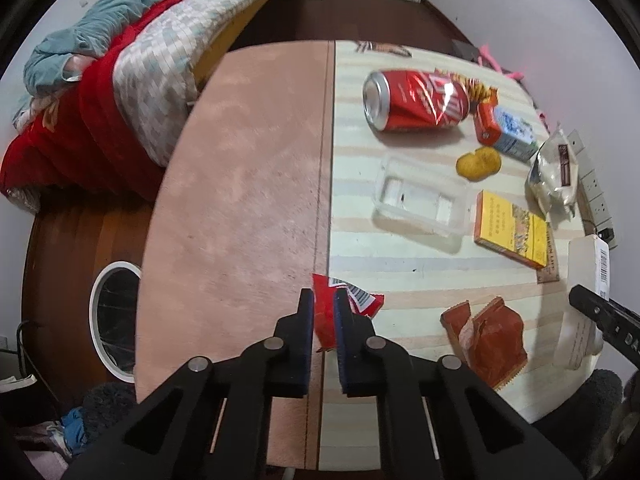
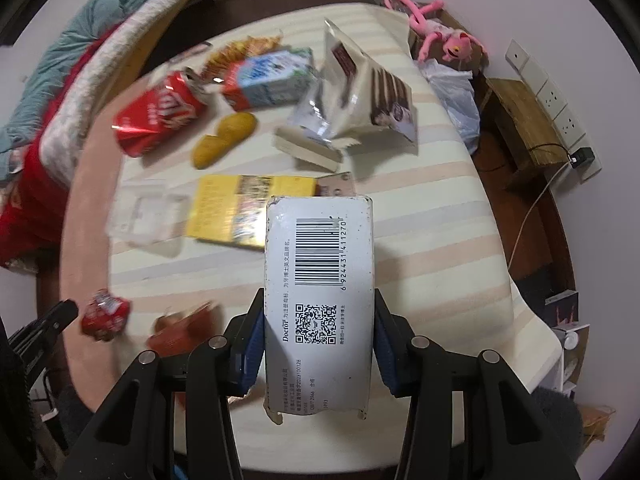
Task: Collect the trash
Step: 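Grasp the white barcode box with the right tool while the left tool grasps the red chip bag, then carry the white box and red chip bag over the white trash bin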
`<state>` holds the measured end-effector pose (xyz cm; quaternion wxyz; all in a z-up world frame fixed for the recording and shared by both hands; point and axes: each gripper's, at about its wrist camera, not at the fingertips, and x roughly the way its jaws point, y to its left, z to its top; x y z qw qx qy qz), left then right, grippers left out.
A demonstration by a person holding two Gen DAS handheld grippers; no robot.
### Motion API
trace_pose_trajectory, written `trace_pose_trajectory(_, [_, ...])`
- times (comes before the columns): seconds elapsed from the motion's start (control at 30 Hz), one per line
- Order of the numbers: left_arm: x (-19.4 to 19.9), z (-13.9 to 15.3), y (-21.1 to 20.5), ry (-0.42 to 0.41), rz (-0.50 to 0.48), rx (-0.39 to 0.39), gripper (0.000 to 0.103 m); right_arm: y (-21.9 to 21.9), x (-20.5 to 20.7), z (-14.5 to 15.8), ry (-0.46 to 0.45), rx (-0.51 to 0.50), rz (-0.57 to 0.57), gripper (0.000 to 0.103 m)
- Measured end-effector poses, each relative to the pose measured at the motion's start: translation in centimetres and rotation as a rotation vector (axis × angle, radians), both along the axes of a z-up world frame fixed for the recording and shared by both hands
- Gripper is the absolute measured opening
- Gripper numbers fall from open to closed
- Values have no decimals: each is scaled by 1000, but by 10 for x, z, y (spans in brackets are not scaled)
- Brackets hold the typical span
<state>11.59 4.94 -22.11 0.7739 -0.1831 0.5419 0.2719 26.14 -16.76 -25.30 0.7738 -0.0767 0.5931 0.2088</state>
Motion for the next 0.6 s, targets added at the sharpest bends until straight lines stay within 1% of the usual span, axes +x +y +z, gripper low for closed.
trace_pose_trajectory(0.03, [5, -1, 5, -10, 2, 2, 6, 1, -6, 8, -9, 14, 7, 49])
trace_pose_trajectory(0.07, [1, 5, 7, -26, 6, 4, 4, 2, -12, 16, -19, 25, 14, 49])
trace_pose_trajectory(0.2, [-12, 19, 20, -79, 24, 13, 4, 9, -32, 42, -52, 66, 45, 49])
trace_pose_trajectory(0.27, [-20, 26, 28, -111, 42, -1, 4, 13, -40, 53, -66, 83, 61, 49])
trace_pose_trajectory(0.3, [-24, 26, 35, -148, 57, -31, 4, 16, -45, 58, -76, 88, 68, 49])
trace_pose_trajectory(0.33, [-27, 25, 40, -165, 62, -56, 5, 17, -44, 60, -80, 92, 70, 49])
trace_pose_trajectory(0.4, [-28, 8, 54, -167, 62, -161, 6, 21, -48, 63, -87, 98, 75, 49])
trace_pose_trajectory(0.43, [-27, 0, 59, -164, 62, -207, 8, 22, -46, 62, -89, 95, 75, 49])
trace_pose_trajectory(0.47, [-24, -13, 65, -155, 63, -275, 16, 24, -44, 59, -90, 88, 70, 49])
trace_pose_trajectory(0.5, [-20, -23, 67, -144, 60, -317, 23, 26, -42, 55, -82, 84, 58, 49])
trace_pose_trajectory(0.53, [-14, -31, 68, -137, 56, -345, 44, 26, -38, 50, -72, 81, 46, 49])
trace_pose_trajectory(0.57, [-12, -37, 66, -137, 53, -357, 54, 26, -34, 44, -64, 74, 33, 49])
trace_pose_trajectory(0.6, [-5, -45, 64, -140, 43, -378, 54, 25, -30, 39, -56, 67, 20, 49])
